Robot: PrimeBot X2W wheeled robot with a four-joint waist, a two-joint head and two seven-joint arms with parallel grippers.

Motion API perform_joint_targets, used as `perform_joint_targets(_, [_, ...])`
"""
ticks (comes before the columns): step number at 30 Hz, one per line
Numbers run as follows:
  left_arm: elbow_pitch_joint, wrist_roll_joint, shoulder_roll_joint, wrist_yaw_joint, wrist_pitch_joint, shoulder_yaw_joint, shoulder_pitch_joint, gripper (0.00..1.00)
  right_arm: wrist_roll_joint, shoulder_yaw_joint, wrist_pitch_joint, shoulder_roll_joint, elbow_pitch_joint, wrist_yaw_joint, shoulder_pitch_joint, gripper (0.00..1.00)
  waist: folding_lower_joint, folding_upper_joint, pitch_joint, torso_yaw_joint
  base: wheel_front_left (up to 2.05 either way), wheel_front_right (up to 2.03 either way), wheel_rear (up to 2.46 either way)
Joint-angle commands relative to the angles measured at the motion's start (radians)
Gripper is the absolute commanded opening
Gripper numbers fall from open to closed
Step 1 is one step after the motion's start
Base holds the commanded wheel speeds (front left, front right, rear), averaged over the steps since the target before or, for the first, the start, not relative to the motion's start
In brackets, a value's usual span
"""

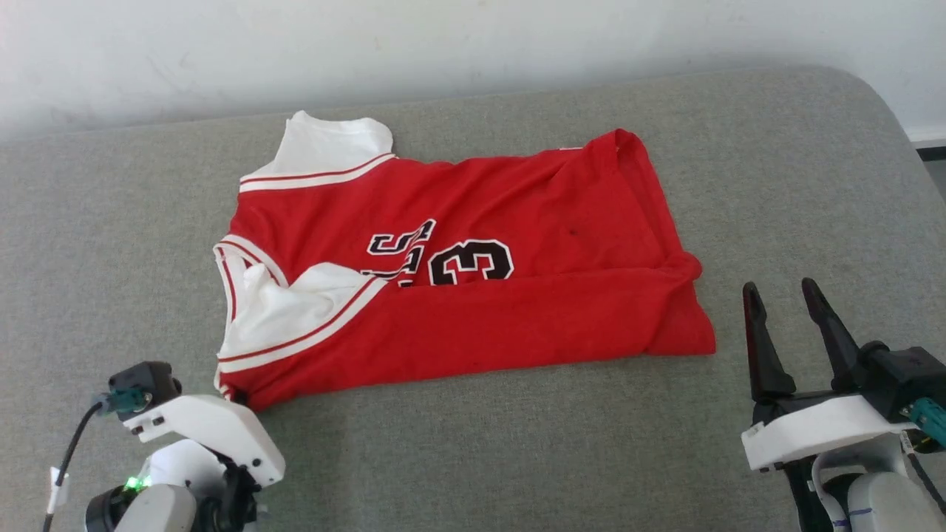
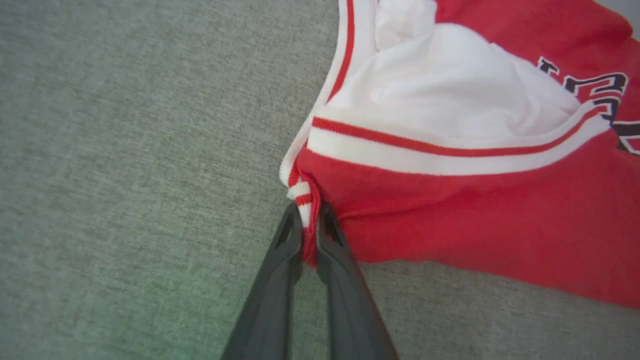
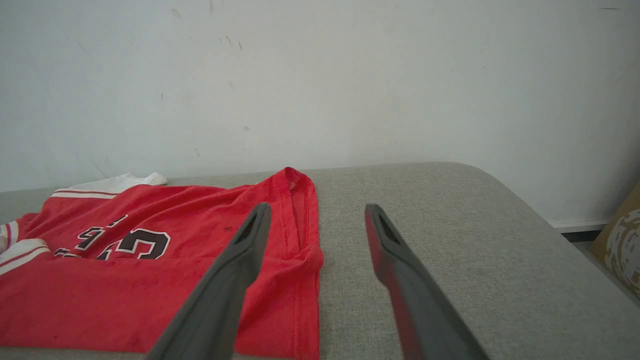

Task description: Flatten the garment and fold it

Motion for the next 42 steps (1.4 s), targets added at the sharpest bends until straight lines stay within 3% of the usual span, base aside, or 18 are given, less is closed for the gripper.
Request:
perform_joint_targets(1, [0.006, -0.004, -0.013, -0.009, 0.003, -0.015, 0.022, 0.00, -0.007, 0.003, 0.005, 0.003, 0.006, -0.001, -0.010, 1.00, 0.0000, 0.0000, 0.001, 0.004, 0.00, 0.00, 0.00])
perform_joint_targets(5, [0.000, 0.004, -0.012, -0.023, -0.027, -0.018, 0.014, 0.00, -0.004, -0.001, 0.123, 0.003, 0.055, -0.001, -0.043, 1.00, 0.0000, 0.0000, 0.005, 0.017, 0.00, 0.00, 0.00])
perform_joint_targets(13, [0.004, 0.023, -0.016, -0.048, -0.062, -0.039, -0.019, 0.00, 0.019, -0.014, 0.593, 0.003, 0.185, -0.001, -0.154, 1.00, 0.0000, 0.0000, 0.032, 0.049, 0.00, 0.00, 0.00])
perform_joint_targets(20, [0.017, 0.027, -0.022, -0.071, -0.090, -0.049, -0.043, 0.00, -0.028, -0.032, 0.885, 0.004, 0.198, -0.001, -0.217, 1.00, 0.0000, 0.0000, 0.059, 0.072, 0.00, 0.00, 0.00])
perform_joint_targets(21, [0.020, 0.028, -0.023, -0.074, -0.094, -0.051, -0.046, 0.00, -0.027, -0.033, 0.916, 0.004, 0.195, -0.001, -0.221, 0.49, 0.0000, 0.0000, 0.060, 0.074, 0.00, 0.00, 0.00])
perform_joint_targets(23, [0.024, 0.033, -0.023, -0.078, -0.108, -0.053, -0.051, 0.00, -0.028, -0.029, 0.961, 0.004, 0.183, -0.001, -0.226, 0.22, 0.0000, 0.0000, 0.063, 0.078, 0.00, 0.00, 0.00])
perform_joint_targets(24, [0.026, 0.036, -0.024, -0.080, -0.115, -0.054, -0.053, 0.00, -0.036, -0.030, 0.964, 0.004, 0.170, -0.001, -0.229, 0.05, 0.0000, 0.0000, 0.064, 0.080, 0.00, 0.00, 0.00])
perform_joint_targets(25, [0.028, 0.039, -0.023, -0.083, -0.124, -0.055, -0.055, 0.00, -0.040, -0.033, 0.957, 0.004, 0.159, -0.001, -0.232, 0.00, 0.0000, 0.0000, 0.064, 0.082, 0.00, 0.00, 0.00])
perform_joint_targets(32, [0.041, 0.077, -0.012, -0.096, -0.224, -0.054, -0.046, 0.00, -0.003, -0.047, 0.797, 0.004, 0.094, -0.001, -0.195, 0.00, 0.0000, 0.0000, 0.012, 0.089, 0.00, 0.00, 0.00])
perform_joint_targets(37, [-0.033, 0.099, 0.023, -0.055, -0.228, -0.047, 0.046, 0.00, 0.051, -0.069, 0.716, 0.004, 0.007, -0.001, -0.088, 0.00, 0.0000, 0.0000, -0.050, 0.083, 0.00, 0.00, 0.00])
perform_joint_targets(42, [-0.173, 0.114, 0.076, 0.016, -0.164, -0.040, 0.178, 0.00, 0.080, -0.099, 0.749, 0.004, -0.110, -0.001, 0.055, 0.00, 0.0000, 0.0000, -0.079, 0.073, 0.00, 0.00, 0.00])
